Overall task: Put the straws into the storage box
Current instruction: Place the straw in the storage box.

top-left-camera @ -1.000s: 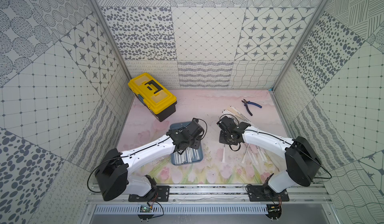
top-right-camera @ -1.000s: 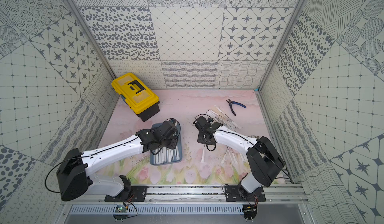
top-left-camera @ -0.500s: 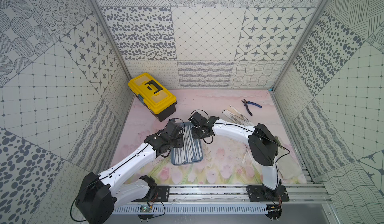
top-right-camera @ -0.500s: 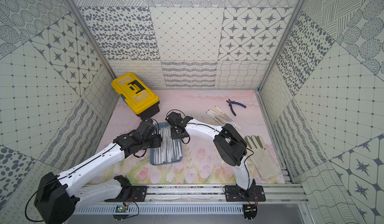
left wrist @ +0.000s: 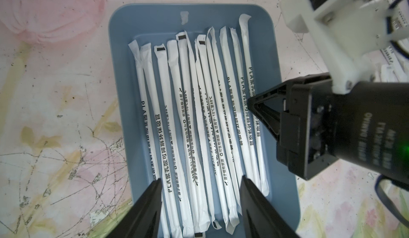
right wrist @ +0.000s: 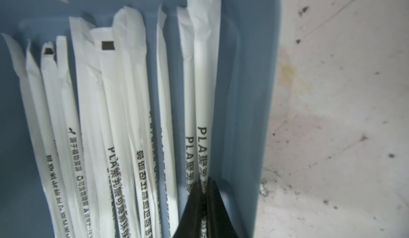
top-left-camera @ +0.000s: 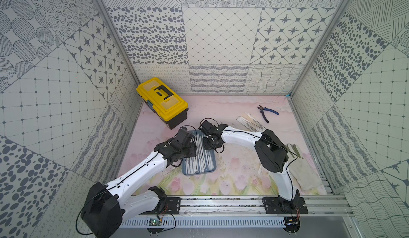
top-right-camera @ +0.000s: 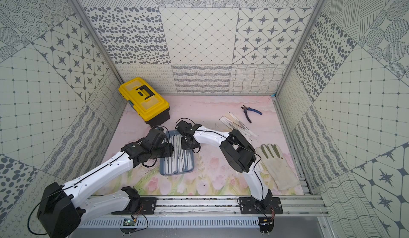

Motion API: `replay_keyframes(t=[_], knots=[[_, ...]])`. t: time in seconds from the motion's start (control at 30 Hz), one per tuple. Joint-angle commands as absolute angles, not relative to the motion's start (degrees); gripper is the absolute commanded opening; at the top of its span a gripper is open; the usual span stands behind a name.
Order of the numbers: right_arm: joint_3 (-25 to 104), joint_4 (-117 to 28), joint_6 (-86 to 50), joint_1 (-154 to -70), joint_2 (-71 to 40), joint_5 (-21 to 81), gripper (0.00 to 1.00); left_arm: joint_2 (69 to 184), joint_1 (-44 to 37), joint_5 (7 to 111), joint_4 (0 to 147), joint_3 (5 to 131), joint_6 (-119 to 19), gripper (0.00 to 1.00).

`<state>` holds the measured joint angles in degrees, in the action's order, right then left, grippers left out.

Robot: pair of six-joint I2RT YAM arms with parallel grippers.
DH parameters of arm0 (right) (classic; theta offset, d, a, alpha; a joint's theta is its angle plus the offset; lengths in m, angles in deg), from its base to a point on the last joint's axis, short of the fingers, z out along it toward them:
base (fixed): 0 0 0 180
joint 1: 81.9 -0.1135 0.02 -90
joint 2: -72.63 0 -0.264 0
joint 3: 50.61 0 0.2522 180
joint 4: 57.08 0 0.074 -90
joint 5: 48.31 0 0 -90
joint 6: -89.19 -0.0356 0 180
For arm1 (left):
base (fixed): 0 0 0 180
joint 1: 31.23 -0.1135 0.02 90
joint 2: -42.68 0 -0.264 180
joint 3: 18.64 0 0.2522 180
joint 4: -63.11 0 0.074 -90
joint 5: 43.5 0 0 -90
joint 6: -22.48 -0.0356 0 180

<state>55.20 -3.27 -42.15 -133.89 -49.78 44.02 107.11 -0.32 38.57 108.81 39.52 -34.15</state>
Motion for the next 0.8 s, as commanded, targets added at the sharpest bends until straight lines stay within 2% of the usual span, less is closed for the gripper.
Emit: replay_keyframes(t=[0.0,0.13,0.33,0.6,0.77], knots=[[56.66,-2.88,-42.99,-133.89,-49.46,43.98,0.14,107.37,-0.74,39.46,108.33,40.19,-34.17,0.6],[54.28,-1.3,-44.15,-134.15,-42.21,44.57,0.22,107.63,-0.74,39.51,108.73,41.19,-34.37,0.6],[39.86,2.15,-48.63,-132.33,-24.51,46.97,0.24,108.48,0.62,40.69,108.18,44.67,-35.33,0.6],[15.94,7.52,-46.24,-113.86,-4.67,53.6,0.38,119.96,18.39,36.31,104.2,52.5,-40.88,0.6],[10.44,5.18,-42.28,-104.69,-2.6,54.92,0.4,129.9,23.27,34.53,107.0,59.02,-39.5,0.6]])
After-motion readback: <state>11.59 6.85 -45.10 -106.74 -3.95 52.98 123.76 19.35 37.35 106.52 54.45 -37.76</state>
